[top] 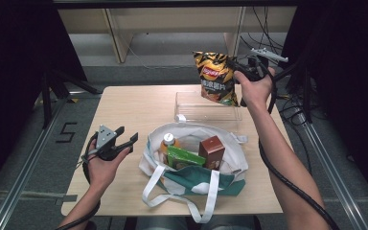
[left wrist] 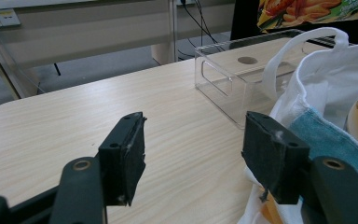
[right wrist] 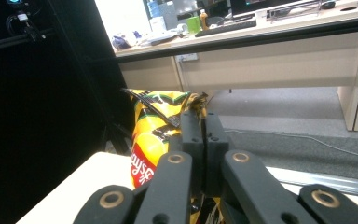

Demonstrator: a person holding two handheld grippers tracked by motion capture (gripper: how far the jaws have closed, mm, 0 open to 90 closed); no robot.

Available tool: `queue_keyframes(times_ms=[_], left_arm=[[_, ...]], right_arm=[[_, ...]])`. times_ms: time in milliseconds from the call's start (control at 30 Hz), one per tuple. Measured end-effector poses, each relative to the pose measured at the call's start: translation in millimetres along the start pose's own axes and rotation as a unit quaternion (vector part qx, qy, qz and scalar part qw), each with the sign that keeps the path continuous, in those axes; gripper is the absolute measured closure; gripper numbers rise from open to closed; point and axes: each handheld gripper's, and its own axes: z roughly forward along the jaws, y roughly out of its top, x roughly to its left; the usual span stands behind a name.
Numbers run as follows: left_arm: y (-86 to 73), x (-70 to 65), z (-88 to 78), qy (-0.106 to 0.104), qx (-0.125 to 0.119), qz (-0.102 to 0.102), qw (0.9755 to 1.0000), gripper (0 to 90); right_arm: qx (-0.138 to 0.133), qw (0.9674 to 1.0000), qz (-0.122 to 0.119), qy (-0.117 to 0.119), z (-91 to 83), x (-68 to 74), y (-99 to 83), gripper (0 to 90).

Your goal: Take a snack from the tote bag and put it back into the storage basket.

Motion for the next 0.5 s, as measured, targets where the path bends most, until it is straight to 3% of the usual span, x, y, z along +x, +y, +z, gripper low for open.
queue_keyframes(times_ms=[167,400,433,500], left_arm=[[0.1,-0.7,0.1,0.0,0.001,0.001,1.0,38.6],[-0.3,-0.5,0.4,0.0,0.002,0.0,1.0,38.6],[-0.2,-0.5,0.4,0.0,0.002,0.0,1.0,38.6],[-0.3,-0.5,0.4,-0.001,0.002,0.001,1.0,38.6]], right_arm=[[0.007,0.9999,0.007,-0.003,3.1,1.1,-1.3,90.0],[0.008,1.0,-0.002,-0.002,8.2,-0.5,-2.4,90.0],[0.01,0.9999,0.007,-0.002,8.1,0.7,-2.8,90.0],[0.008,1.0,0.0,-0.002,10.0,-0.6,-2.8,90.0]])
